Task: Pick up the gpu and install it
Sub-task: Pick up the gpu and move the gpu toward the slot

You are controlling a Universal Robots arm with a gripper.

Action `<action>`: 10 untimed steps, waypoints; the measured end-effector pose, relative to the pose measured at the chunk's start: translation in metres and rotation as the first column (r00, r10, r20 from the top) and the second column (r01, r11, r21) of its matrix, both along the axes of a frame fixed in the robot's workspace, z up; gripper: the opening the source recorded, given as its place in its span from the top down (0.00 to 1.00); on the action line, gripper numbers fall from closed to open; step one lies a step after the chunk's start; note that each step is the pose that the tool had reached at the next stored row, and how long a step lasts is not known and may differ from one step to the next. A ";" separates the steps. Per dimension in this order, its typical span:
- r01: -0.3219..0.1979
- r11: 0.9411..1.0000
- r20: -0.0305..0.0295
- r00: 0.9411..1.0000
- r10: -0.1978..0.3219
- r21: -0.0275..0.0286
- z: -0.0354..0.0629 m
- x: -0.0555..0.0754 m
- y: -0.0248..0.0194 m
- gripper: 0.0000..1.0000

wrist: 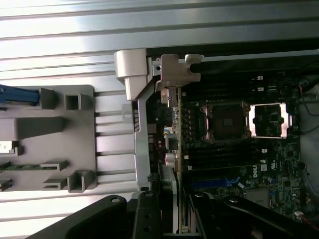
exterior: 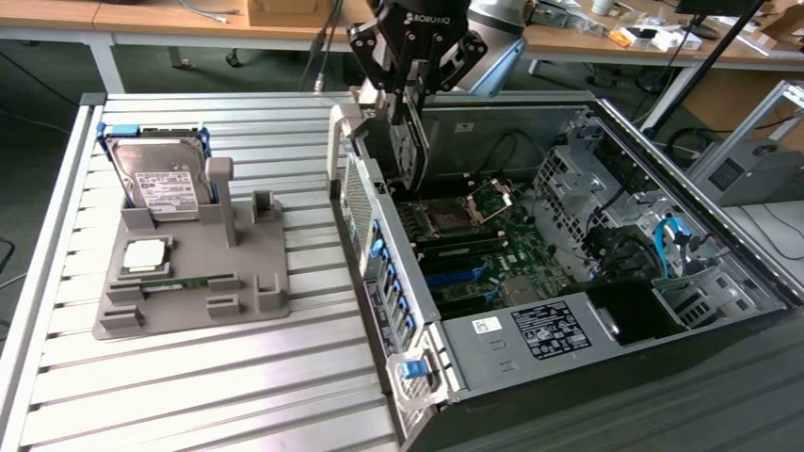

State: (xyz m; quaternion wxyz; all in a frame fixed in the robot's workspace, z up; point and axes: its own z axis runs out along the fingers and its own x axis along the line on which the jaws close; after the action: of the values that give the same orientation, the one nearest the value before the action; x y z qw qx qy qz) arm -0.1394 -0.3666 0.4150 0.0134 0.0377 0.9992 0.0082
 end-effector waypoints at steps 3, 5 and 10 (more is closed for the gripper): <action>0.000 1.000 0.000 1.000 0.000 0.000 0.0000 0.002 0.0000 0.73; 0.000 1.000 0.000 1.000 0.000 0.000 0.0000 0.004 0.0000 0.73; 0.000 1.000 0.000 1.000 0.000 0.000 0.0000 0.008 0.0000 0.73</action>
State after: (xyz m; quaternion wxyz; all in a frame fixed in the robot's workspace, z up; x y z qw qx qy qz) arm -0.1310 -0.3666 0.4150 0.0134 0.0377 0.9992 0.0082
